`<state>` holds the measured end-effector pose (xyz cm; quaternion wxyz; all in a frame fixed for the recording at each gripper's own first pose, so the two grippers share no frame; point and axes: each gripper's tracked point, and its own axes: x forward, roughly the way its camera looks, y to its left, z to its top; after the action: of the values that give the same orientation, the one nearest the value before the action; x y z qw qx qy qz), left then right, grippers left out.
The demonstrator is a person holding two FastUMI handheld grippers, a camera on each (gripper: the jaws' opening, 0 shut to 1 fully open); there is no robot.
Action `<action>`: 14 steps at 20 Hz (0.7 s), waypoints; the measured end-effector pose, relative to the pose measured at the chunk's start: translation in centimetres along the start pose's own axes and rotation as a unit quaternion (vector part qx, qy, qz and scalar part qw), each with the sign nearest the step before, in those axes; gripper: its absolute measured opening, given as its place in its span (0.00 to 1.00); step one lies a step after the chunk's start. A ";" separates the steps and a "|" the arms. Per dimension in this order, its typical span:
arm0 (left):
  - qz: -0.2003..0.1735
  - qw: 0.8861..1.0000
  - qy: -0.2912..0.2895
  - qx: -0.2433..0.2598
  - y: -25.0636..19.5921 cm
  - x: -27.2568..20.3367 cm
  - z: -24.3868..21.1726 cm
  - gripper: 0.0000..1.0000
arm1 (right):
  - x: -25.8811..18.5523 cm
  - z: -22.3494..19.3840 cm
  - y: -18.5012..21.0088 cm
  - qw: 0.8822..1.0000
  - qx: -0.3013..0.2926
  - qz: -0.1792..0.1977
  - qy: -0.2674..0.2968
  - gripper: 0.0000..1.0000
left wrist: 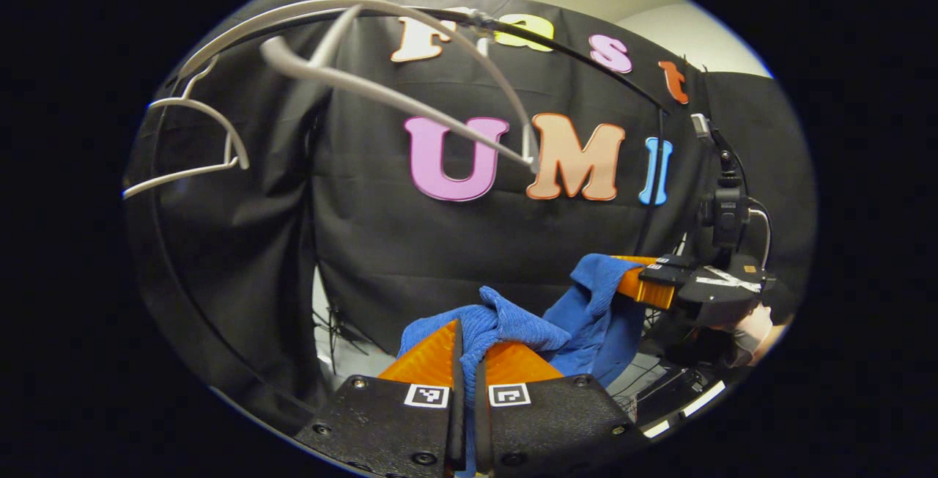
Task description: Grasp the clothes on the hanger with both hands and then place them into the laundry hamper below.
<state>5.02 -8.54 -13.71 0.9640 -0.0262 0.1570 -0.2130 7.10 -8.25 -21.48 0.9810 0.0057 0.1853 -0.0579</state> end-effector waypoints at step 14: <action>-0.131 0.990 -0.042 -0.024 -10.0 5.5 2.4 0.06 | -1.4 2.5 -2.2 1.000 0.014 -0.009 -0.021 0.07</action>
<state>6.50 -19.95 -11.91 0.9327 -0.0782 0.1166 -0.3323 6.49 -10.32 -18.61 0.9839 0.0163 0.1639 -0.0690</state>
